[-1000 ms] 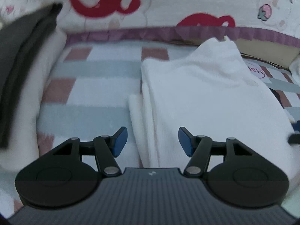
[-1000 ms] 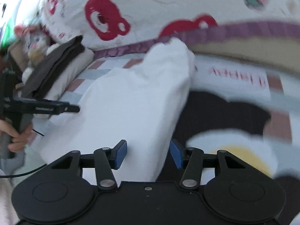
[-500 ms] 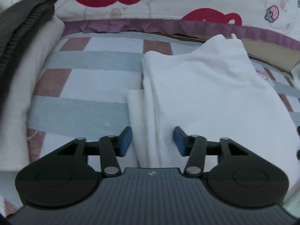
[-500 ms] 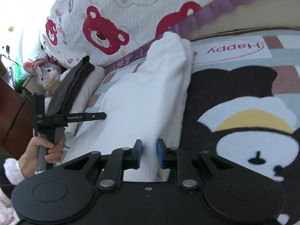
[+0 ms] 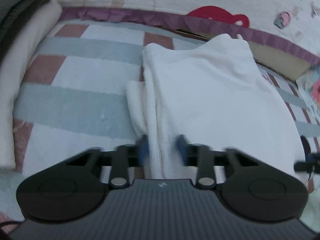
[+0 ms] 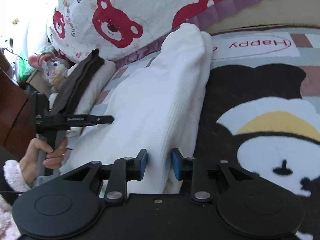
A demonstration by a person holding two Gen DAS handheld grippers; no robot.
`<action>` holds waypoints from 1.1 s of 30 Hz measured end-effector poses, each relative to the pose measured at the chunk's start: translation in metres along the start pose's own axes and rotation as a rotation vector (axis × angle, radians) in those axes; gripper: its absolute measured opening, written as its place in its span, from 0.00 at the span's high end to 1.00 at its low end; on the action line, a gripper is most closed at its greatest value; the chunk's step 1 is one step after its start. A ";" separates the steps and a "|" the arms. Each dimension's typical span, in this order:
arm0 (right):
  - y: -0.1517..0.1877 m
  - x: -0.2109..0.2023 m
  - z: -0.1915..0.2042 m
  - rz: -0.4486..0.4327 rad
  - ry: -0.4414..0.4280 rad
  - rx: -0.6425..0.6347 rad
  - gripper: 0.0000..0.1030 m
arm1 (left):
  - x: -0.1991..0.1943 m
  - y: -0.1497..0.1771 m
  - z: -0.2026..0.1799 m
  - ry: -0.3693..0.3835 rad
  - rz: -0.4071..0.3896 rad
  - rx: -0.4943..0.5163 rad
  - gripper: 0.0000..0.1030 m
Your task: Fold clothes
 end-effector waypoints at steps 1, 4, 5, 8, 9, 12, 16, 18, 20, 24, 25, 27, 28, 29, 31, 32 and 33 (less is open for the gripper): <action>-0.003 0.001 0.000 -0.011 0.000 0.008 0.73 | -0.004 -0.002 -0.004 -0.009 -0.004 0.011 0.91; -0.010 -0.009 0.004 -0.052 -0.040 0.008 0.88 | -0.029 -0.007 -0.012 -0.009 -0.049 -0.011 0.92; -0.010 -0.013 0.007 -0.057 -0.051 -0.009 0.89 | -0.036 -0.007 -0.012 -0.006 -0.055 -0.031 0.92; -0.005 -0.020 0.010 -0.045 -0.042 -0.056 0.89 | -0.039 0.007 -0.006 -0.028 -0.015 -0.068 0.92; 0.000 -0.016 0.008 -0.029 -0.019 -0.067 0.89 | -0.032 0.011 -0.004 -0.043 0.004 -0.065 0.92; 0.009 -0.004 0.000 0.003 0.025 -0.055 0.89 | -0.017 0.019 -0.002 -0.080 0.053 -0.039 0.92; 0.011 -0.003 0.001 0.001 0.056 -0.094 0.84 | -0.025 0.017 -0.015 -0.152 0.069 0.048 0.88; 0.012 -0.004 -0.002 0.014 0.066 -0.096 0.76 | -0.032 0.014 -0.023 -0.165 0.054 0.092 0.87; 0.014 -0.007 -0.004 0.026 0.066 -0.089 0.74 | -0.037 0.012 -0.039 -0.155 0.041 0.169 0.87; 0.023 -0.009 -0.002 0.040 0.071 -0.118 0.75 | -0.036 0.021 -0.077 -0.099 0.048 0.317 0.85; 0.025 -0.009 -0.001 0.044 0.071 -0.125 0.75 | -0.034 0.024 -0.083 -0.079 0.060 0.324 0.84; 0.028 -0.010 -0.002 0.053 0.069 -0.127 0.75 | -0.028 0.032 -0.091 -0.044 0.095 0.326 0.84; 0.029 -0.010 -0.002 0.060 0.068 -0.125 0.75 | -0.024 0.039 -0.091 -0.041 0.133 0.314 0.83; 0.030 -0.011 -0.003 0.068 0.069 -0.126 0.75 | -0.019 0.047 -0.088 -0.048 0.176 0.296 0.83; 0.033 -0.013 -0.003 0.084 0.075 -0.135 0.75 | -0.016 0.064 -0.081 -0.058 0.237 0.247 0.83; 0.035 -0.014 -0.003 0.093 0.081 -0.142 0.74 | -0.018 0.067 -0.082 -0.051 0.239 0.237 0.83; 0.036 -0.017 -0.004 0.099 0.096 -0.158 0.74 | -0.020 0.071 -0.082 -0.049 0.250 0.234 0.83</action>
Point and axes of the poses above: each gripper's, at about its wrist camera, not at the fingertips, and x roughly the way its jaws point, z to its left, y to its underside, the point moved 9 cm from there along x, roughly the way its jaws point, and after that the axes turned 15 degrees about y, right-handed, at the moved point
